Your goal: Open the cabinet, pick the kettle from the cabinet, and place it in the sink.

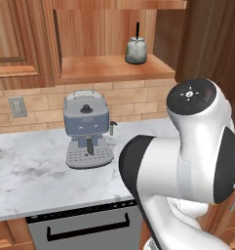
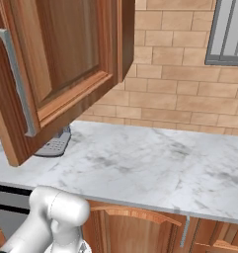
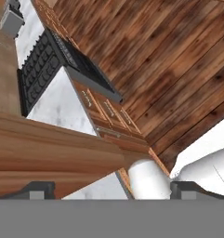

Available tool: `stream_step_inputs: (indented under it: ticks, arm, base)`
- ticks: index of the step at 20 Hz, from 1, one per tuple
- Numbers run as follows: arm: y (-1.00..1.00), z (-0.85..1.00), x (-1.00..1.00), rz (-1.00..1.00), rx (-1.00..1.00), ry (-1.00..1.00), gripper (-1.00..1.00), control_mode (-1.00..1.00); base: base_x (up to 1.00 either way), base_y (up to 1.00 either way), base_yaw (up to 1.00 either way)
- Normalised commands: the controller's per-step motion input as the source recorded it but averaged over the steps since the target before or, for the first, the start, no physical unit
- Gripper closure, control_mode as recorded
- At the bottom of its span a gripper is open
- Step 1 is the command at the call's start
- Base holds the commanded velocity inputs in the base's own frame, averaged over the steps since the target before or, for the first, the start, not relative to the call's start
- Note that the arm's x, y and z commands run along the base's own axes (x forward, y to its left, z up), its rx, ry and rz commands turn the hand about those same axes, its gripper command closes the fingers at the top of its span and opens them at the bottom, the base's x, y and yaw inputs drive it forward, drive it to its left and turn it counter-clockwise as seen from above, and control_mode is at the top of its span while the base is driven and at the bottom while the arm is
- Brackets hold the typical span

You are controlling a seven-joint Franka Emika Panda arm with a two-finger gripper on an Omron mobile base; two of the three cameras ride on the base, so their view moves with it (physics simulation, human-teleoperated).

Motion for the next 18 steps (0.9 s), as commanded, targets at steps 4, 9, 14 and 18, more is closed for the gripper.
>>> stream_step_inputs:
  ticks: [4, 9, 14, 18]
  arm:
    - [-0.59, 0.08, -0.12, 0.00, 0.00, 0.14, -1.00, -1.00]
    - [-0.56, 0.07, -0.08, 0.00, 0.00, 0.17, -1.00, -1.00]
    - [-0.51, 0.07, -0.03, 0.00, 0.00, 0.20, -1.00, -1.00]
    - [-0.35, 0.05, 0.00, 0.00, 0.00, 0.22, -1.00, -1.00]
  base:
    - [0.00, 0.00, 0.00]
    - [0.00, 0.00, 0.00]
    - [0.00, 0.00, 0.00]
    - [0.00, 0.00, 0.00]
